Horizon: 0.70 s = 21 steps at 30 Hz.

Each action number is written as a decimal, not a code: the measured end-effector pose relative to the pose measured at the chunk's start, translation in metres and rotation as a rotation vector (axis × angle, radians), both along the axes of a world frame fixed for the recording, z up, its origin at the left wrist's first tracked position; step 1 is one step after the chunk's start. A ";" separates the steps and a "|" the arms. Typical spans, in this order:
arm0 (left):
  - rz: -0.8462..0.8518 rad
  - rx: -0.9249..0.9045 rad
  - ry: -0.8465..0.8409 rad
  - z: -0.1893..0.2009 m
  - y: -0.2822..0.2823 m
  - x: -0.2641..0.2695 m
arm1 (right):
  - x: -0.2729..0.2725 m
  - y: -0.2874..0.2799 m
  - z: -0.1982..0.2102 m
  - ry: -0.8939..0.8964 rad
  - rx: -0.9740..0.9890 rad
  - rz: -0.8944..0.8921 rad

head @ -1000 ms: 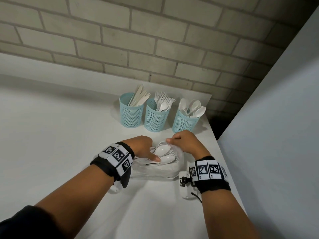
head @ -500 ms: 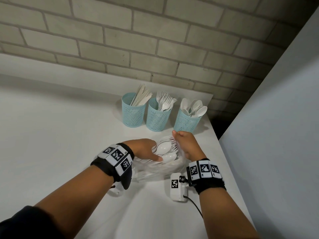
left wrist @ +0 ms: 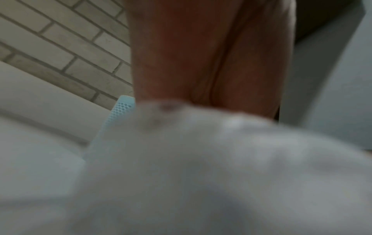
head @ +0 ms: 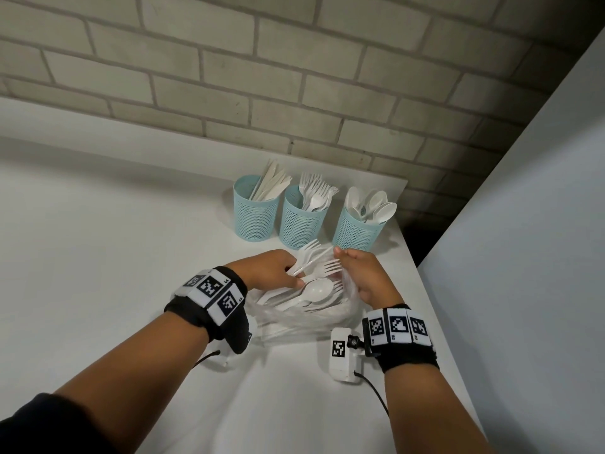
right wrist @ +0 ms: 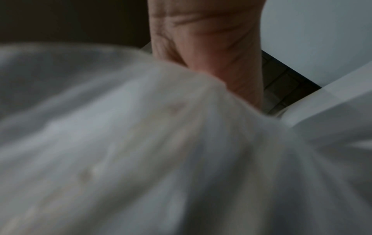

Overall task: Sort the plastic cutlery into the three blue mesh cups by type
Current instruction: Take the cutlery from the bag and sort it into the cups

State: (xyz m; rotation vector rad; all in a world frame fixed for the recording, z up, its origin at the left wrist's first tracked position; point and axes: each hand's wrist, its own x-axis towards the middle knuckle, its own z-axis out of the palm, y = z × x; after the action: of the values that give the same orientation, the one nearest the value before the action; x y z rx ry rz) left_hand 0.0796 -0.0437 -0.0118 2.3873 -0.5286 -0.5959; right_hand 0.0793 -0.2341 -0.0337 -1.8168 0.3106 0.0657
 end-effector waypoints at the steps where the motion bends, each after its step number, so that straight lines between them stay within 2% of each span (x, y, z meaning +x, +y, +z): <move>1: 0.003 -0.018 0.008 0.000 0.000 -0.001 | 0.000 -0.001 0.001 0.003 0.006 0.002; 6: 0.059 -0.159 0.060 0.002 0.001 0.002 | -0.002 -0.004 0.014 0.008 0.008 0.003; 9: 0.081 -0.309 0.082 0.011 0.001 0.004 | -0.005 0.000 0.031 -0.091 -0.045 -0.003; 13: 0.155 -0.633 0.226 0.025 -0.006 0.001 | -0.005 0.013 0.056 -0.242 0.112 0.120; 17: 0.173 -0.766 0.297 0.027 -0.008 0.001 | -0.001 0.029 0.069 -0.231 0.086 0.286; 21: 0.210 -0.866 0.408 0.023 -0.004 0.001 | 0.006 0.037 0.059 -0.237 0.055 0.269</move>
State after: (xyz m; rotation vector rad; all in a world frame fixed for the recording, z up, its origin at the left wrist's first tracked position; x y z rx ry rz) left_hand 0.0808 -0.0478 0.0109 1.4312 -0.2638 -0.5813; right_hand 0.0850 -0.1971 0.0255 -1.7812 -0.1035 0.0451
